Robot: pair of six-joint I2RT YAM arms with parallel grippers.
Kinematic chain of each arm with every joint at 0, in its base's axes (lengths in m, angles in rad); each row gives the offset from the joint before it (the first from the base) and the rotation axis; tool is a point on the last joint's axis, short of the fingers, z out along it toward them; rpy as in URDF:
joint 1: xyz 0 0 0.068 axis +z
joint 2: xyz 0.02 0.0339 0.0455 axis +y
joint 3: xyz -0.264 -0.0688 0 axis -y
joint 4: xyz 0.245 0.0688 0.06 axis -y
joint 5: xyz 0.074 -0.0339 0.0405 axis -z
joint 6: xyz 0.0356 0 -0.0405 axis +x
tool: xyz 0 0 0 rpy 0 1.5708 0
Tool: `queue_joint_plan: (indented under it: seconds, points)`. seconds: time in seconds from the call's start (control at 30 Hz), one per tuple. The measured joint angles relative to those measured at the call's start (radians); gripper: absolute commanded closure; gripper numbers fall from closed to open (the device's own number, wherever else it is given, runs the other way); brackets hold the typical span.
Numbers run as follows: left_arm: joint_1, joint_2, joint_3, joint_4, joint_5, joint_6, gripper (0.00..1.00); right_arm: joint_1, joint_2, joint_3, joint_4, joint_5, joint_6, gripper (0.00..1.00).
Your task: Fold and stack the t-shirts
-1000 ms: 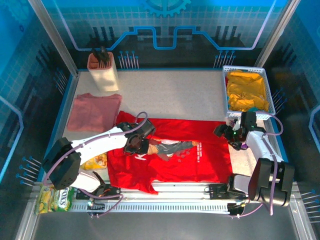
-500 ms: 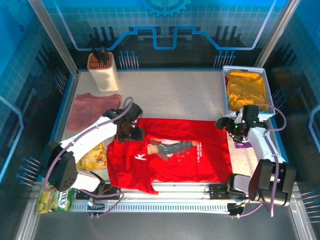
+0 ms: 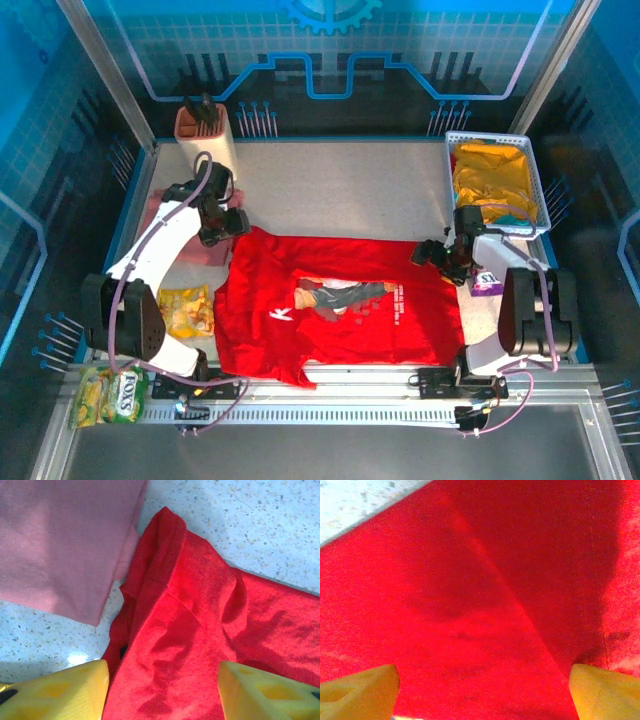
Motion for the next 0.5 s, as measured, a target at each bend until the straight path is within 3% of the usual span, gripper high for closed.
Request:
queue_joint_plan:
  seconds: [0.1, 0.27, 0.5]
  points:
    - [0.009, 0.027, 0.016, 0.0, -0.006, 0.002, 0.54, 0.007, 0.054, 0.045, -0.016, 0.016, -0.009, 0.12]
    - [0.009, 0.11, 0.112, 0.008, -0.006, 0.005, 0.58, 0.006, 0.123, 0.118, -0.048, 0.053, -0.021, 0.16]
    - [0.007, 0.221, 0.185, 0.033, -0.011, 0.006, 0.55, -0.05, 0.128, 0.126, -0.049, 0.09, -0.023, 0.13]
